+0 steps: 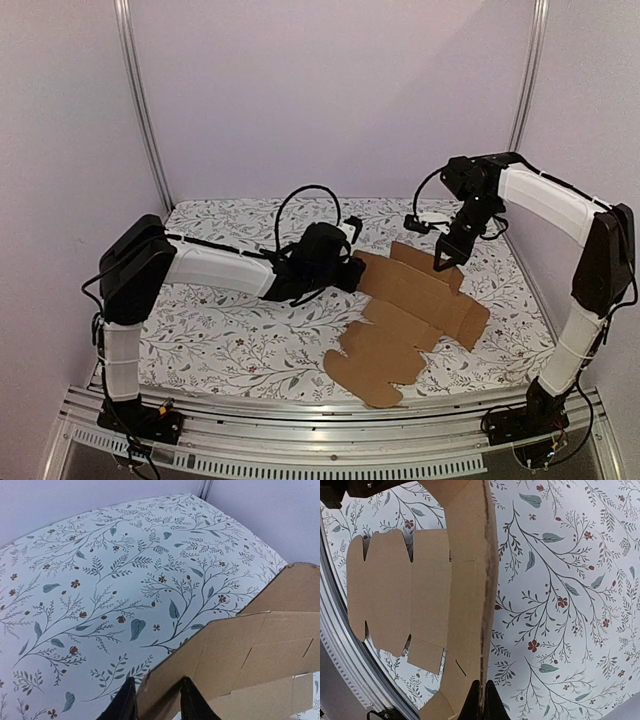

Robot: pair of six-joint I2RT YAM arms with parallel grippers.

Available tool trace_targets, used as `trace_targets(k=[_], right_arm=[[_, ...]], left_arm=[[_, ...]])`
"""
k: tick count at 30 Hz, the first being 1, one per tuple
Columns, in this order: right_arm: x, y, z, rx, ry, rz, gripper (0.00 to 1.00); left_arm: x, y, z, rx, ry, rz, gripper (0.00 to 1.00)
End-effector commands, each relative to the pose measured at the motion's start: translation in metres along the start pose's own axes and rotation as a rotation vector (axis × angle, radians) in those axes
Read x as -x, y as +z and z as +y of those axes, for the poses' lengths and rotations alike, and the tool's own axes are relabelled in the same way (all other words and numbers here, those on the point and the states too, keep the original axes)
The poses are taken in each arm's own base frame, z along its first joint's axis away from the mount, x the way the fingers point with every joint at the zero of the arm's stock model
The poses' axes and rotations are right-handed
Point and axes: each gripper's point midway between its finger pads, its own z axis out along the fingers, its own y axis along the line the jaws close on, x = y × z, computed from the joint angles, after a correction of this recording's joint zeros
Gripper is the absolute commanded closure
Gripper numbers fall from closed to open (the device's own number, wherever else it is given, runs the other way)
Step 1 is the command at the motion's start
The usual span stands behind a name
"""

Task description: Fold the paper box

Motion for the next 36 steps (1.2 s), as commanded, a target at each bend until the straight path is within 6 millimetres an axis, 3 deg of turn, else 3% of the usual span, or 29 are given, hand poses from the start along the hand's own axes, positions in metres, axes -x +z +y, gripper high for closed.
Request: trace_targets(k=[1,9,16,21,27,29,32,36], right_arm=[[0.029,-0.007,0.001,-0.109,-0.148,-0.051,1.00],[0.070,-0.009,-0.015,-0.174,-0.297,-0.042,1.00],[0.078,0.005,-0.016,-0.080,-0.367,0.025,1.00],[0.079,0.015,-0.010,-0.021,-0.406,0.032,0.99],[0.082,0.013,-0.009,-0.016,-0.394,0.026,0.99],[0.088,0.013,-0.016,-0.038,-0.363,0.032,0.99],[0.089,0.017,-0.022,-0.042,-0.322,0.054,0.99],[0.089,0.015,-0.022,-0.053,-0.329,0.047,0.99]], left_arm=[[0.007,-0.001,-0.002,-0.058,-0.011,-0.044,0.71],[0.010,-0.002,0.037,-0.016,0.021,-0.079,0.77],[0.047,-0.026,0.026,-0.248,0.056,-0.179,0.81],[0.050,-0.028,0.024,-0.356,0.062,-0.166,0.86],[0.044,-0.021,0.027,-0.396,0.043,-0.144,0.90],[0.050,-0.022,0.020,-0.438,0.021,-0.139,0.86],[0.053,-0.027,0.022,-0.392,-0.019,-0.105,0.63],[0.039,-0.034,0.047,-0.233,-0.060,-0.050,0.61]])
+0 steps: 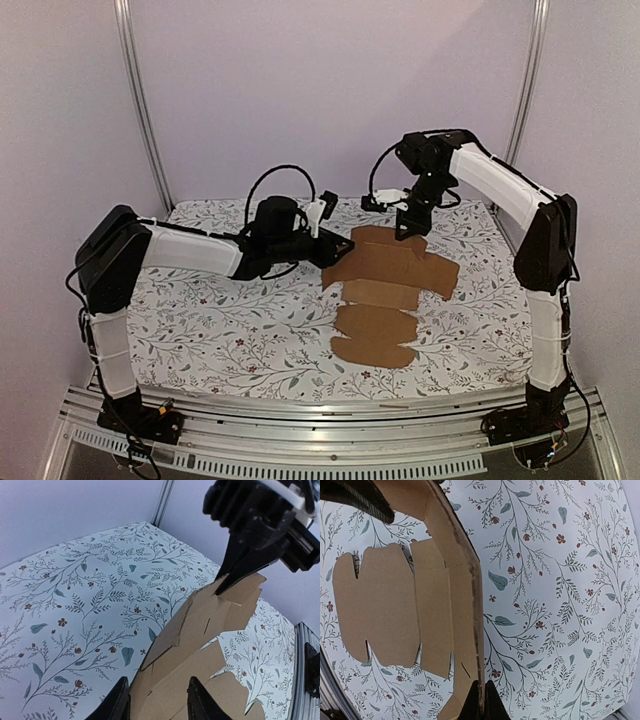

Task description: Fold the paper box

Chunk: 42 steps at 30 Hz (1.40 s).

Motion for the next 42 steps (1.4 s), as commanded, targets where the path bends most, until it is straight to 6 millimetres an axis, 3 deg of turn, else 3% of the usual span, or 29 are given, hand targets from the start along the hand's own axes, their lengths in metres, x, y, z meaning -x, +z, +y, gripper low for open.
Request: trace_targets(k=[1,10,15,19,23,29,34,37,40,42], right_arm=[[-0.014,0.001,0.017,0.070,0.029,0.068,0.99],[-0.014,-0.005,0.023,0.076,0.034,0.054,0.99],[-0.014,-0.008,0.035,0.123,0.011,0.033,0.99],[-0.012,-0.018,0.051,0.178,-0.035,-0.010,0.99],[-0.012,-0.023,0.060,0.212,-0.057,-0.025,0.99],[-0.018,-0.025,0.070,0.255,-0.079,-0.009,1.00],[-0.028,-0.024,0.077,0.292,-0.093,0.043,1.00],[-0.029,-0.023,0.078,0.296,-0.089,0.041,0.99],[-0.026,-0.025,0.080,0.304,-0.077,0.028,0.99],[-0.026,-0.027,0.081,0.311,-0.072,0.029,0.98]], left_arm=[[-0.012,-0.019,0.015,0.127,-0.062,0.073,0.60],[-0.053,-0.018,0.017,0.158,-0.060,0.193,0.56],[-0.064,-0.020,0.033,0.237,-0.036,0.207,0.65],[-0.059,-0.008,0.043,0.227,0.027,0.207,0.83],[-0.057,0.006,0.044,0.124,0.055,0.189,0.94],[-0.036,0.005,0.042,-0.029,0.096,0.110,0.98],[0.005,-0.009,0.011,-0.287,0.078,0.109,0.98],[0.017,-0.016,-0.007,-0.377,0.094,0.128,0.98],[0.017,-0.018,-0.016,-0.436,0.098,0.173,0.97],[0.002,-0.023,-0.021,-0.483,0.066,0.261,0.97]])
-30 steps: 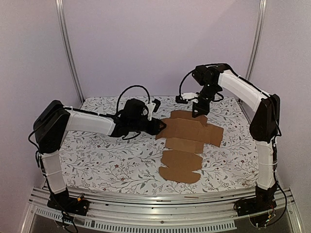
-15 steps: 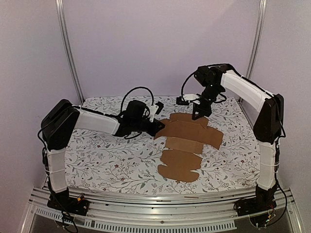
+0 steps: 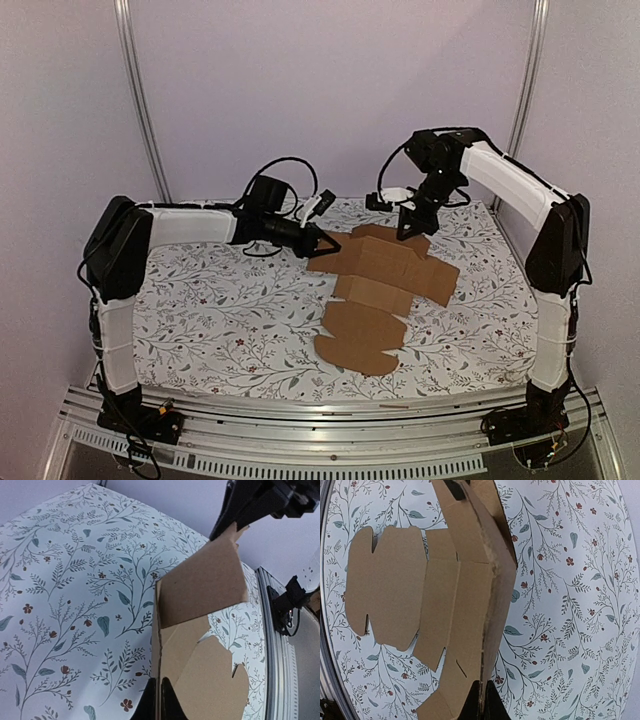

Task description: Fold the paper box

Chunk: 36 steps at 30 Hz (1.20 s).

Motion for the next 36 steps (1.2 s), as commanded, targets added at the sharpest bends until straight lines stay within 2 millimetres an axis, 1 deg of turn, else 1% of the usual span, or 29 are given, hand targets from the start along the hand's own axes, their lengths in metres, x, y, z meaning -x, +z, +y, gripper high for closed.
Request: trace_targets(k=[1,3,5,10,11,14,16,18,21,22,23,24,25,26,27,28,29,30,31,32,33,35,36], right_arm=[[-0.022,-0.014,0.066,0.262,0.050,0.104,0.98],[-0.025,-0.014,0.069,0.287,0.048,0.124,0.97],[-0.026,-0.015,0.070,0.293,0.031,0.126,0.97],[-0.022,-0.025,0.074,0.288,0.008,0.096,0.97],[-0.021,-0.026,0.076,0.290,0.007,0.091,0.97],[-0.022,-0.030,0.081,0.312,0.005,0.091,0.98],[-0.025,-0.029,0.087,0.344,0.007,0.103,0.98],[-0.027,-0.027,0.090,0.359,0.006,0.104,0.98],[-0.025,-0.025,0.092,0.362,0.014,0.091,0.98],[-0.023,-0.025,0.090,0.355,0.016,0.080,0.99],[-0.020,-0.023,0.083,0.320,0.022,0.073,1.00],[-0.018,-0.022,0.072,0.268,0.071,0.074,1.00],[-0.017,-0.021,0.062,0.222,0.102,0.070,1.00],[-0.017,-0.022,0.049,0.172,0.157,0.069,1.00],[-0.016,-0.025,0.039,0.143,0.211,0.056,1.00],[-0.014,-0.029,0.035,0.144,0.284,0.041,1.00],[-0.014,-0.031,0.034,0.161,0.322,0.032,1.00],[-0.014,-0.033,0.032,0.165,0.355,0.029,1.00],[-0.016,-0.030,0.029,0.162,0.394,0.038,1.00],[-0.018,-0.028,0.026,0.146,0.415,0.044,1.00],[-0.020,-0.027,0.022,0.126,0.443,0.048,1.00],[-0.022,-0.029,0.014,0.071,0.507,0.041,1.00],[-0.021,-0.031,0.013,0.056,0.526,0.028,1.00]], left_arm=[[0.016,-0.006,-0.044,-0.227,0.048,0.050,0.96],[0.007,-0.007,-0.050,-0.266,0.033,0.112,0.96],[0.001,-0.010,-0.049,-0.259,0.050,0.154,0.95],[-0.008,-0.011,-0.035,-0.196,0.087,0.226,0.90],[-0.007,-0.011,-0.032,-0.192,0.093,0.228,0.89],[0.005,-0.016,-0.027,-0.195,0.097,0.194,0.89],[0.021,-0.021,-0.030,-0.214,0.105,0.159,0.90],[0.041,-0.027,-0.036,-0.235,0.119,0.121,0.92],[0.063,-0.034,-0.048,-0.272,0.146,0.079,0.92],[0.065,-0.032,-0.039,-0.218,0.158,0.076,0.92],[0.063,-0.029,-0.024,-0.127,0.147,0.085,0.85],[0.060,-0.030,-0.005,-0.024,0.138,0.092,0.76],[0.059,-0.032,0.007,0.054,0.133,0.083,0.66],[0.055,-0.035,0.010,0.086,0.124,0.063,0.62],[0.055,-0.041,0.008,0.115,0.122,0.035,0.57],[0.060,-0.049,0.002,0.151,0.131,-0.011,0.51],[0.059,-0.055,-0.004,0.196,0.133,-0.048,0.45],[0.064,-0.066,-0.013,0.251,0.144,-0.104,0.41],[0.070,-0.075,-0.024,0.294,0.180,-0.183,0.34],[0.074,-0.089,-0.034,0.352,0.172,-0.252,0.32],[0.067,-0.098,-0.046,0.401,0.151,-0.307,0.31],[0.050,-0.113,-0.070,0.433,0.119,-0.422,0.27],[0.039,-0.116,-0.079,0.441,0.095,-0.463,0.25]])
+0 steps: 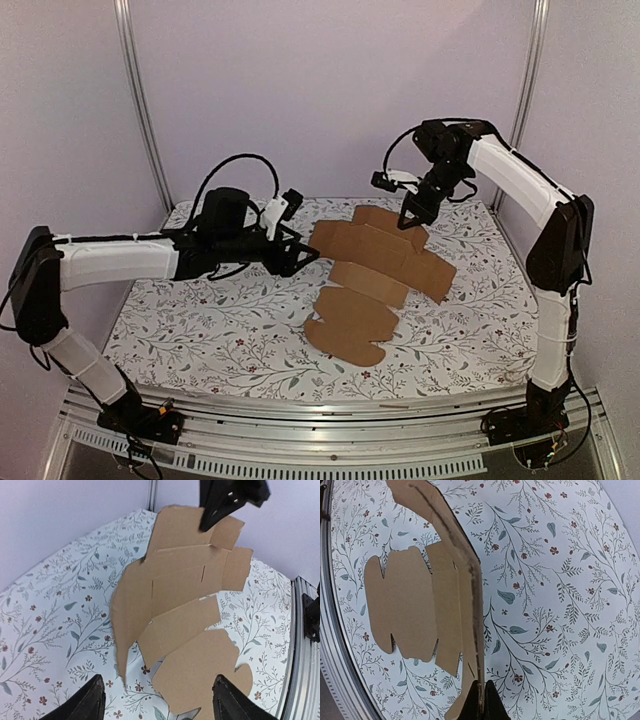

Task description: Fold the paper box

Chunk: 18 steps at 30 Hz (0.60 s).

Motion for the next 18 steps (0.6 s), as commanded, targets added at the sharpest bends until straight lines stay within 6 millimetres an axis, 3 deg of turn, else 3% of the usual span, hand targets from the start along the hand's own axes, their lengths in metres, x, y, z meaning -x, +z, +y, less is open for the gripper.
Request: trace_targets(k=[1,4,7,12,18], right_arm=[[-0.033,-0.011,0.018,0.034,0.264,0.107,1.00],[-0.030,-0.017,0.021,0.027,0.310,0.081,1.00],[-0.028,-0.018,0.027,0.053,0.322,0.062,1.00],[-0.024,-0.023,0.041,0.111,0.344,0.030,1.00],[-0.021,-0.031,0.060,0.192,0.366,-0.005,1.00]], left_arm=[[0.035,-0.046,-0.030,0.191,-0.086,-0.406,0.24],[0.008,-0.037,-0.042,0.213,-0.073,-0.388,0.23],[-0.012,-0.013,-0.038,0.231,-0.048,-0.326,0.24],[-0.020,0.021,-0.024,0.267,0.003,-0.273,0.28],[-0.020,0.034,-0.001,0.256,-0.059,-0.277,0.34]])
